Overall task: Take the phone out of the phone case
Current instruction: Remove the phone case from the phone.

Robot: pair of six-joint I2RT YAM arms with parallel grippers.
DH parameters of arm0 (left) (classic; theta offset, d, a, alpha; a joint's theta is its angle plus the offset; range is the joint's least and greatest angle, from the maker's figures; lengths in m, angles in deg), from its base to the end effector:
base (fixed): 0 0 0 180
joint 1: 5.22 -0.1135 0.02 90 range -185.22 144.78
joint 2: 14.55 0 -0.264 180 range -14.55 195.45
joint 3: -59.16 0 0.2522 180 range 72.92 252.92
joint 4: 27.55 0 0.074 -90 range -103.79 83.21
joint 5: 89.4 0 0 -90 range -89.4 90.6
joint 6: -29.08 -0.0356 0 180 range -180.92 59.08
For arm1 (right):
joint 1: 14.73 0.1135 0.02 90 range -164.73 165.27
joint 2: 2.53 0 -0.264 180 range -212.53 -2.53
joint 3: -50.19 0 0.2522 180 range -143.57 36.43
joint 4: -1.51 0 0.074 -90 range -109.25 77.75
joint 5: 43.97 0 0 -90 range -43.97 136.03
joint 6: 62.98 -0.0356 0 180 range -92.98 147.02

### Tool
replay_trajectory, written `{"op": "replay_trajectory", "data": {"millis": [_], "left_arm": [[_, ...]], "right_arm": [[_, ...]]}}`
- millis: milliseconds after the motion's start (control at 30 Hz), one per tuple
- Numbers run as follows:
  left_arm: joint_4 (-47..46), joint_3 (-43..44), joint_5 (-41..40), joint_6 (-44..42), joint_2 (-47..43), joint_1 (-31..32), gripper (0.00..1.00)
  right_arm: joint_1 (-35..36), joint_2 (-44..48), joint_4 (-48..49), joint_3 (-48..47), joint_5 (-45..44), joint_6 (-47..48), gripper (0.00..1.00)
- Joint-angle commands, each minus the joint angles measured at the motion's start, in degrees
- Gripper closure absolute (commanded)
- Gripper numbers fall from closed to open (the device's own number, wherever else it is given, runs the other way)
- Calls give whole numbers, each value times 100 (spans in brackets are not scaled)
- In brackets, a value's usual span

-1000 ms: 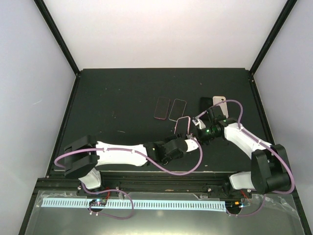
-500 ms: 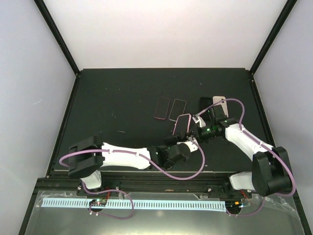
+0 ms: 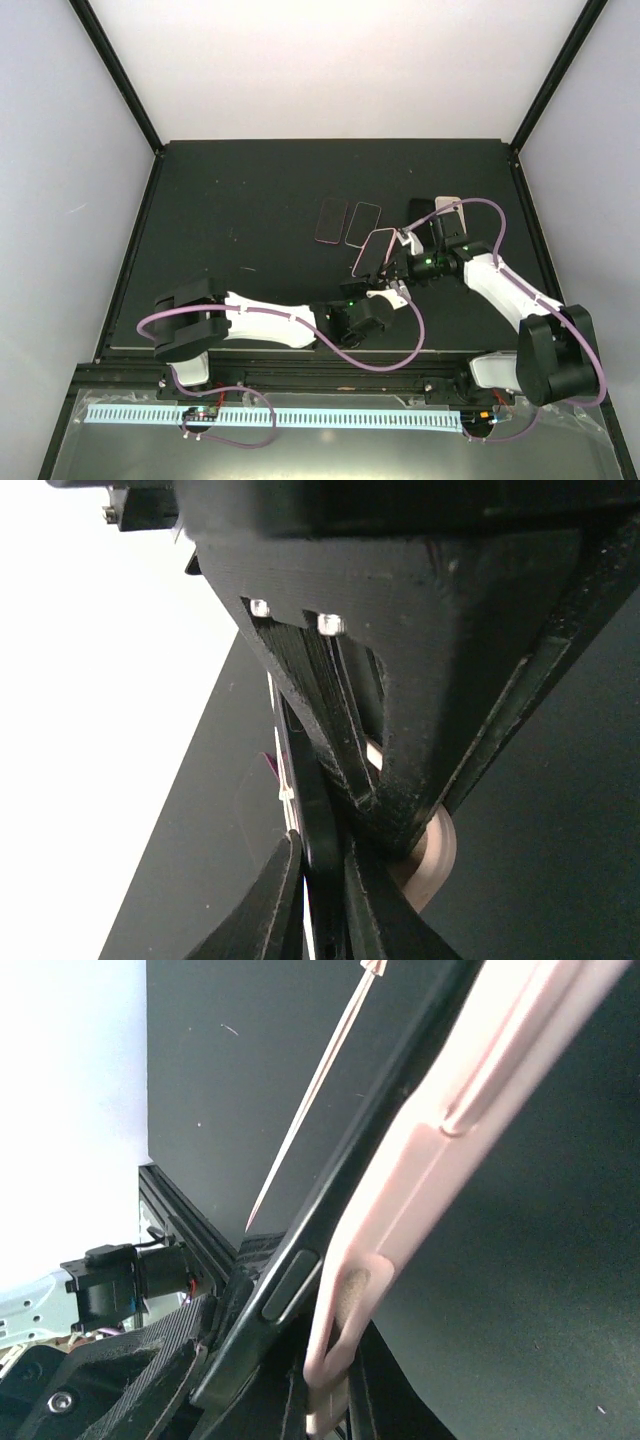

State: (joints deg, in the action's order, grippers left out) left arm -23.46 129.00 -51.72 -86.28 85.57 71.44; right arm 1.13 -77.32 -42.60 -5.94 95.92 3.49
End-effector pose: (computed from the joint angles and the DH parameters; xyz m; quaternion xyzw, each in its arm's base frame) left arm 0.1112 -0.3469 0.1922 0.4876 0.6594 0.1702 0.5463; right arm 0.2177 0.0901 0.2014 -0.0401 0.8859 0.4578 0.0628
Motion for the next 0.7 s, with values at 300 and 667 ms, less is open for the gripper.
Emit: {"op": "replay_trajectory", "data": {"millis": [300, 667], "left_arm": [[233, 138, -274, 420, -780, -199, 98], [968, 56, 624, 1828, -1617, -207, 98]], "right_arm": [[80, 574, -423, -34, -1312, 393, 99], [76, 1060, -335, -26, -2642, 498, 99]]}}
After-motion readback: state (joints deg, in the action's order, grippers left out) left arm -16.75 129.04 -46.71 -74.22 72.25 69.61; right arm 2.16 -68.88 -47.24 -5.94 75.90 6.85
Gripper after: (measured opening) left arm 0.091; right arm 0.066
